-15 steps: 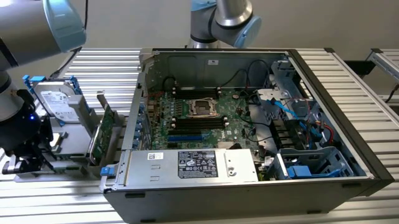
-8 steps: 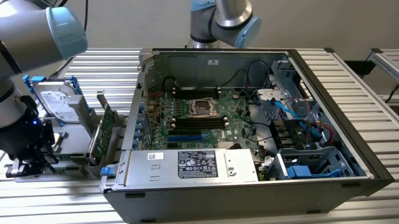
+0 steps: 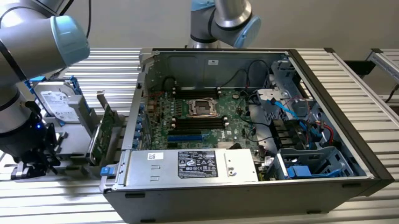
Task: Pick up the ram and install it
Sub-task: 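Pick up the ram and move it above insertion slot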
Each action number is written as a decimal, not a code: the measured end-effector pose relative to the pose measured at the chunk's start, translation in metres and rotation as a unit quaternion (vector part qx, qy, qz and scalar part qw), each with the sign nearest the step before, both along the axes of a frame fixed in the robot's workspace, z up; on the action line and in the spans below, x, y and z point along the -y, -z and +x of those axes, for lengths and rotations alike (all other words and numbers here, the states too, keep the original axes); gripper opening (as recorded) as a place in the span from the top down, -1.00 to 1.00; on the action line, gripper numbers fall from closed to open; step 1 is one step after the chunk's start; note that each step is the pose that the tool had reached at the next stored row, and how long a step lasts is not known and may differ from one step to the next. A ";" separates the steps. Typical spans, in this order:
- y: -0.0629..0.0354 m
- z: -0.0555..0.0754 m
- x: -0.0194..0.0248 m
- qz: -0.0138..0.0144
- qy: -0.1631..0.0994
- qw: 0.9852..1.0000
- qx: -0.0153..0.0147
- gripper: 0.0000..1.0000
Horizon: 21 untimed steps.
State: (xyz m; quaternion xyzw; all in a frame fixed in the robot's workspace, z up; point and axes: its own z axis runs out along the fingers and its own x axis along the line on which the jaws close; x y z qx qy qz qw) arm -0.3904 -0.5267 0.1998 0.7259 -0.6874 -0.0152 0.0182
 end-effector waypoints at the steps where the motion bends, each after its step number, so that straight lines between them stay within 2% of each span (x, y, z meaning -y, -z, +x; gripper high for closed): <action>1: 0.0007 0.000 -0.0001 0.000 0.000 1.000 0.000 0.40; 16: 0.0029 0.000 -0.0003 0.000 0.004 1.000 0.000 0.40; 17: 0.0030 0.000 -0.0003 0.000 0.004 1.000 0.000 0.44; 18: 0.0030 0.000 -0.0003 0.000 0.004 1.000 0.000 0.57; 20: 0.0030 0.000 -0.0003 0.000 0.005 1.000 0.000 0.57; 21: 0.0030 0.000 -0.0003 0.000 0.005 1.000 0.000 0.71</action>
